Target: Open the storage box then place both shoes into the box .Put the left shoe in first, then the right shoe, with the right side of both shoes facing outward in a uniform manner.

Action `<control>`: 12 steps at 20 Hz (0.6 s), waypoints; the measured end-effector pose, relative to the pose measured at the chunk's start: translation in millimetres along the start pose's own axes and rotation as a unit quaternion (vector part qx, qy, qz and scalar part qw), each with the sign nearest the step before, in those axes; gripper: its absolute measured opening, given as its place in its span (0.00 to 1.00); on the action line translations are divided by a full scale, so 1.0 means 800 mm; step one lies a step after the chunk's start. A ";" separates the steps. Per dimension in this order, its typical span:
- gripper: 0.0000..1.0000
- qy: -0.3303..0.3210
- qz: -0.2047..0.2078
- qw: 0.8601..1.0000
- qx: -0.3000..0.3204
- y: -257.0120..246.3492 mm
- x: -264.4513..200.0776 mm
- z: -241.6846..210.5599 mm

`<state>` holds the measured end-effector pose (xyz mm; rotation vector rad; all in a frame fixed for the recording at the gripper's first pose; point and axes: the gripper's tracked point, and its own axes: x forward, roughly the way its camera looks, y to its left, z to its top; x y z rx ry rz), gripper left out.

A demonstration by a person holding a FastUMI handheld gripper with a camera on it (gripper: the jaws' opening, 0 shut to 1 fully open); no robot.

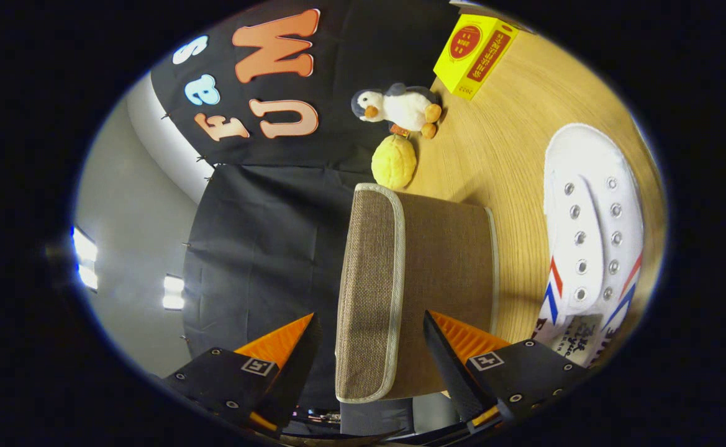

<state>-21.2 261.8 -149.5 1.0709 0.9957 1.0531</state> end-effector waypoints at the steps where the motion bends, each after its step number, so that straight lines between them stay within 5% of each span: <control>1: 0.97 0.010 0.003 1.000 0.003 -0.002 0.002 -0.008; 8: 0.95 0.028 0.056 0.998 0.002 0.029 -0.004 -0.025; 12: 0.69 -0.006 0.095 0.995 0.024 0.053 -0.021 -0.014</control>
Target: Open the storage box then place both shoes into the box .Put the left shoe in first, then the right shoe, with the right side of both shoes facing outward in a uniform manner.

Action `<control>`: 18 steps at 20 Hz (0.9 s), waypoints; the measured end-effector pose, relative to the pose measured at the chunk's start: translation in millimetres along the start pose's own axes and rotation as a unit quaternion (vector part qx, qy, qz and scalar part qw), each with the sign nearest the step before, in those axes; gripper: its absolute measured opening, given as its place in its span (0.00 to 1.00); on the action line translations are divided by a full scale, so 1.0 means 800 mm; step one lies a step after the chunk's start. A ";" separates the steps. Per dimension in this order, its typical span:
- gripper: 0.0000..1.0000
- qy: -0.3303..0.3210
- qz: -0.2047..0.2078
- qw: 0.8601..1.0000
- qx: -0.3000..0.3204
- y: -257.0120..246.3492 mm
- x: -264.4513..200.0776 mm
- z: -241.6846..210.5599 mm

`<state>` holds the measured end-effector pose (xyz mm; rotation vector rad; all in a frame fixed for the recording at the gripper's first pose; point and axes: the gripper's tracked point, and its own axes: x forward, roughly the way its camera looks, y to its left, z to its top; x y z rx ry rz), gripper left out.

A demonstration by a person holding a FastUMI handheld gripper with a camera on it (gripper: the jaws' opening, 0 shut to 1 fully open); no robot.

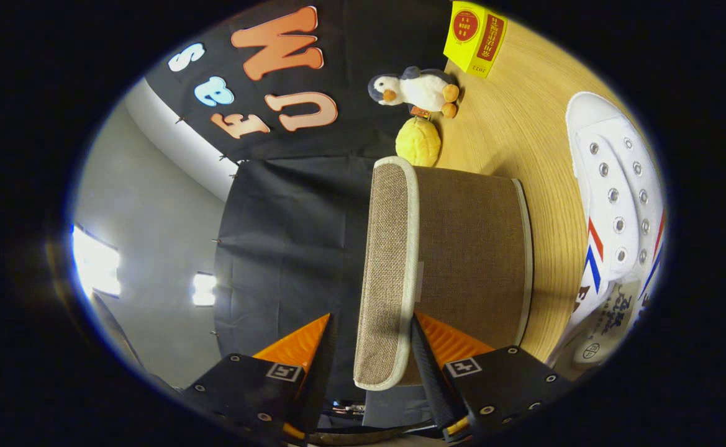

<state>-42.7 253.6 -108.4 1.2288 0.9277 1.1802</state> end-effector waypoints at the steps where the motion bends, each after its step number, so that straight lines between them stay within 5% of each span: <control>1: 0.53 -0.015 0.022 1.000 0.012 0.014 0.000 0.004; 6: 0.02 -0.022 -0.060 0.997 -0.034 -0.016 0.023 -0.011; 18: 0.02 -0.044 -0.012 0.991 -0.127 0.154 0.136 -0.016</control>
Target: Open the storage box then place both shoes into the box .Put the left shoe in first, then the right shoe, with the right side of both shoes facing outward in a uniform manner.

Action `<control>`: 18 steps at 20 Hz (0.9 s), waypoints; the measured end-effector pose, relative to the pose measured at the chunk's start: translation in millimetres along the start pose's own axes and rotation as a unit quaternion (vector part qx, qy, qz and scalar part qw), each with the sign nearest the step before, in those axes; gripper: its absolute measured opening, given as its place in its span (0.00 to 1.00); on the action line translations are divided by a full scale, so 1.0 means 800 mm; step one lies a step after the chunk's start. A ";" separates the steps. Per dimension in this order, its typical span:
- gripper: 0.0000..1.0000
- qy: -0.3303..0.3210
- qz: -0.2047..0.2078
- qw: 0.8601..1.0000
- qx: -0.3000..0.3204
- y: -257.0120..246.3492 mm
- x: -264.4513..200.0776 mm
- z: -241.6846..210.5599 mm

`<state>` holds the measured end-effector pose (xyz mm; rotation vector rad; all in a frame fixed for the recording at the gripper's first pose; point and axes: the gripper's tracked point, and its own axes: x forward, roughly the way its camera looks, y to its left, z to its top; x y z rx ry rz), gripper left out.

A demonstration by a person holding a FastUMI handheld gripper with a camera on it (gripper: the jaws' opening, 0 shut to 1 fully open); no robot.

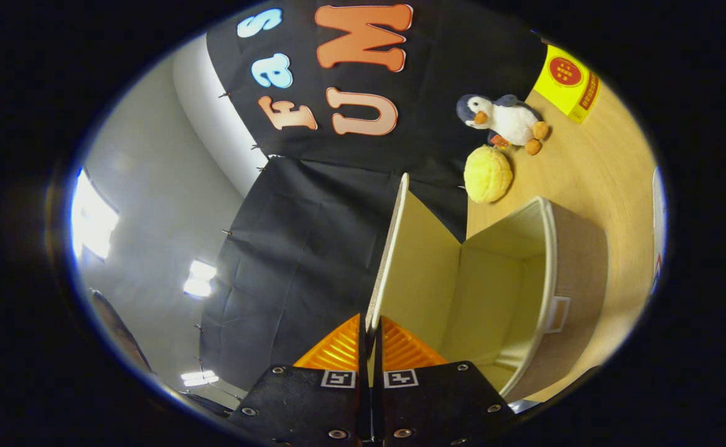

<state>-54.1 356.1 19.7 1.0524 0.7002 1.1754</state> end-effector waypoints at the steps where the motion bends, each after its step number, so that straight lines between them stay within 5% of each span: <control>1: 0.02 0.000 -0.002 1.000 -0.005 0.009 0.015 -0.003; 6: 0.03 0.004 -0.021 1.000 -0.018 0.036 0.090 -0.024; 10: 0.13 -0.001 -0.067 0.996 -0.059 0.033 0.131 -0.031; 12: 0.44 -0.003 -0.091 0.992 -0.083 0.029 0.141 -0.032; 13: 0.77 0.001 -0.096 0.991 -0.090 0.030 0.141 -0.035; 15: 0.97 0.010 -0.109 0.989 -0.099 0.024 0.139 -0.043; 18: 0.98 0.000 -0.155 0.978 -0.138 0.000 0.118 -0.031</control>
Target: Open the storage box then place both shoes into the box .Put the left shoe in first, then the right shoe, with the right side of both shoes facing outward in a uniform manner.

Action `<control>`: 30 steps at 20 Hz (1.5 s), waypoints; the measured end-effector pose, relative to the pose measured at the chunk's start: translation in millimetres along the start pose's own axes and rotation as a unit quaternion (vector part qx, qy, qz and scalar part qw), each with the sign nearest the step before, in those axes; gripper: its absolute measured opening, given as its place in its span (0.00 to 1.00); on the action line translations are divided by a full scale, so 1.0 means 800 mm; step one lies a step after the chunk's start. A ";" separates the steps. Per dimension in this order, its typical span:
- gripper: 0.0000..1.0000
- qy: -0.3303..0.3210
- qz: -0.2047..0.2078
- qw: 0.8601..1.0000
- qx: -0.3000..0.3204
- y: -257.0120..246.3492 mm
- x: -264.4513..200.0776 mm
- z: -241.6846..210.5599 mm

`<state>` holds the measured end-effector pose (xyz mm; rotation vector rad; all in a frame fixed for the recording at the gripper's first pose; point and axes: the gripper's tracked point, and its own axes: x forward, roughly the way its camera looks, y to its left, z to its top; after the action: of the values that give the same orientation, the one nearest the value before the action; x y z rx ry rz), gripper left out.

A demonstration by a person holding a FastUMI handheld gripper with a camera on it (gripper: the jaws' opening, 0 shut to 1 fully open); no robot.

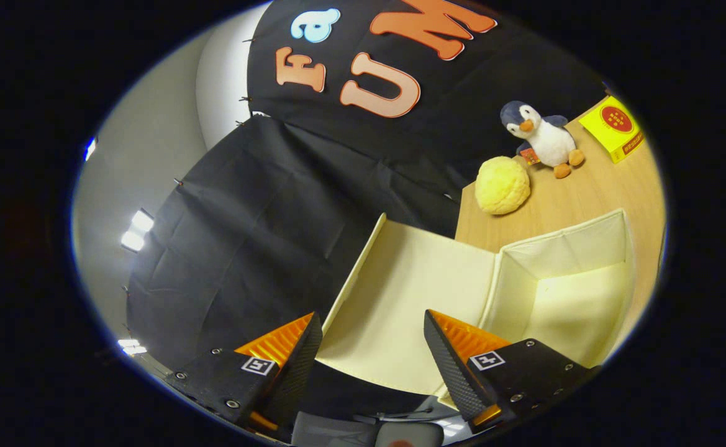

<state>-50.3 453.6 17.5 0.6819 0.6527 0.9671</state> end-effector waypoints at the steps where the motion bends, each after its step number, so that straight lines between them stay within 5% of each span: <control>1: 0.98 -0.008 -0.021 1.000 -0.014 -0.017 -0.010 0.000; 7: 0.97 -0.069 -0.165 0.982 -0.064 -0.147 -0.087 0.040; 20: 0.95 -0.092 -0.439 0.890 -0.076 -0.397 -0.277 0.011; 24: 0.78 -0.066 -0.477 0.874 -0.072 -0.432 -0.301 -0.019; 27: 0.56 -0.045 -0.484 0.872 -0.064 -0.452 -0.300 -0.038; 30: 0.49 -0.027 -0.481 0.875 -0.053 -0.464 -0.285 -0.052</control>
<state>12.1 111.7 -248.7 0.2076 0.7626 0.0490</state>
